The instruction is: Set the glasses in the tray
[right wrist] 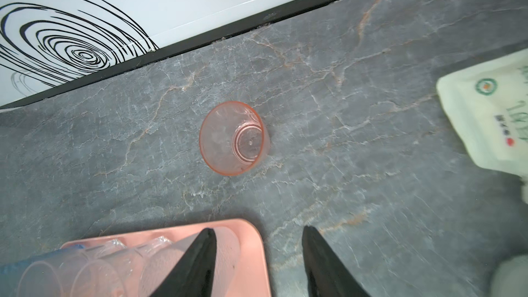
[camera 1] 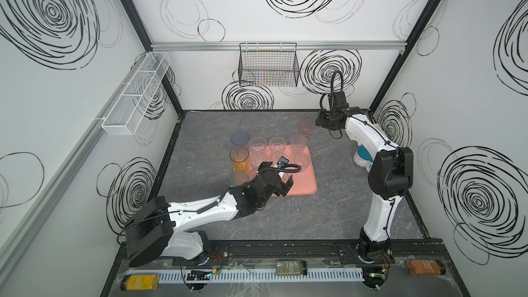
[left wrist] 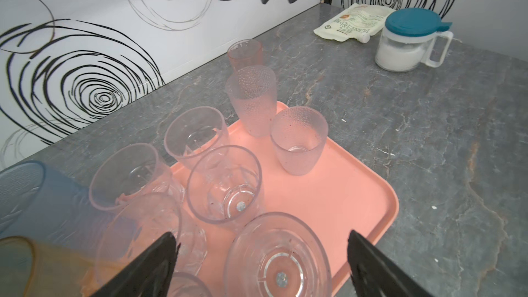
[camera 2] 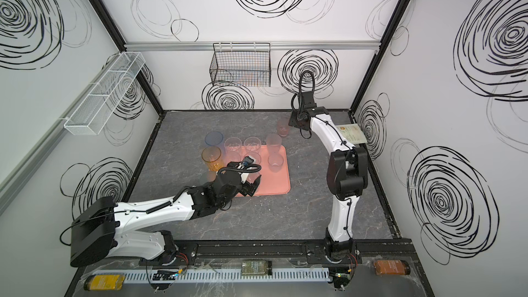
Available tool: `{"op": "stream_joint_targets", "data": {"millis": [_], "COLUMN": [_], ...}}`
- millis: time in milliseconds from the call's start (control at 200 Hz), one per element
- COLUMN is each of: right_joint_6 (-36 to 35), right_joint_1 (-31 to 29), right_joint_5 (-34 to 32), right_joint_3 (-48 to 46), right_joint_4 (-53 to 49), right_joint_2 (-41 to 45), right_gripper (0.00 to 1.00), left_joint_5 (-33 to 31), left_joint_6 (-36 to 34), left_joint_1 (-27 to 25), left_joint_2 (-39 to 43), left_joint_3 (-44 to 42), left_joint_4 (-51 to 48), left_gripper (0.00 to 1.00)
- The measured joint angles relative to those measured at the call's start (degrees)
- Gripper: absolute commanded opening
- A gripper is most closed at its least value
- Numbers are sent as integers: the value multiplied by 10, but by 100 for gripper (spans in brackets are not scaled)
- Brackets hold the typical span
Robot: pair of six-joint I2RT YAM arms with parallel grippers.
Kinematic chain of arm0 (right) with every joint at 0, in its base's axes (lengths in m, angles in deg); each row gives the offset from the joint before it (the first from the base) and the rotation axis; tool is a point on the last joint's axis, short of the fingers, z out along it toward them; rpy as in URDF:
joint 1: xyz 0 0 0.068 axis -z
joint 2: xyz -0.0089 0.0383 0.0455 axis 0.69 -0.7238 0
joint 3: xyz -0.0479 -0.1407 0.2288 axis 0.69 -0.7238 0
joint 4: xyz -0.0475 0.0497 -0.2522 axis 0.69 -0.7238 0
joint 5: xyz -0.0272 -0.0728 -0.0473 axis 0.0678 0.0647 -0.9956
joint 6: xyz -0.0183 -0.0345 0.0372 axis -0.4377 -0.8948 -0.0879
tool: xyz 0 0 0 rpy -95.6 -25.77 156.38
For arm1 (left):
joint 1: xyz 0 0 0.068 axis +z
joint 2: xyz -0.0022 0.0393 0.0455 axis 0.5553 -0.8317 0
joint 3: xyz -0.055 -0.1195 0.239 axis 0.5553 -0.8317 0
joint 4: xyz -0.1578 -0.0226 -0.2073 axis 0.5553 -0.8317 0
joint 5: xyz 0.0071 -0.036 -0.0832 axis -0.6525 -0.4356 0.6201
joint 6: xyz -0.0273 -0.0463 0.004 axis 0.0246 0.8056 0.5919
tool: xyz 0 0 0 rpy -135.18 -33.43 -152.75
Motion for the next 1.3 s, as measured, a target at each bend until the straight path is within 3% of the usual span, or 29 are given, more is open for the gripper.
{"op": "stream_joint_targets", "data": {"millis": [175,420,680,775,986,1301], "right_joint_6": [11,19,23,24,27,30], "right_joint_1": [-1,-1,2,4,5,8], "right_joint_5": [14,29,40,43,41,31], "right_joint_3": [91,138,165,166,153,23], "right_joint_4": [-3,-8,-8,-11,-12,7], "right_joint_2": [-102,-159,-200,-212,-208,-87], "right_gripper": [53,48,36,27,13,10], "left_joint_5": [25,67,130,146,165,168], "left_joint_6": [-15,-28,-11,-3,6,12], "left_joint_1": [0,5,41,49,57,68], "left_joint_2": [-70,-138,-169,-169,-168,-95], "left_joint_3": [56,121,158,165,164,134], "left_joint_4": [4,3,-10,-13,-22,-32], "left_gripper": [96,97,96,96,96,96]}}
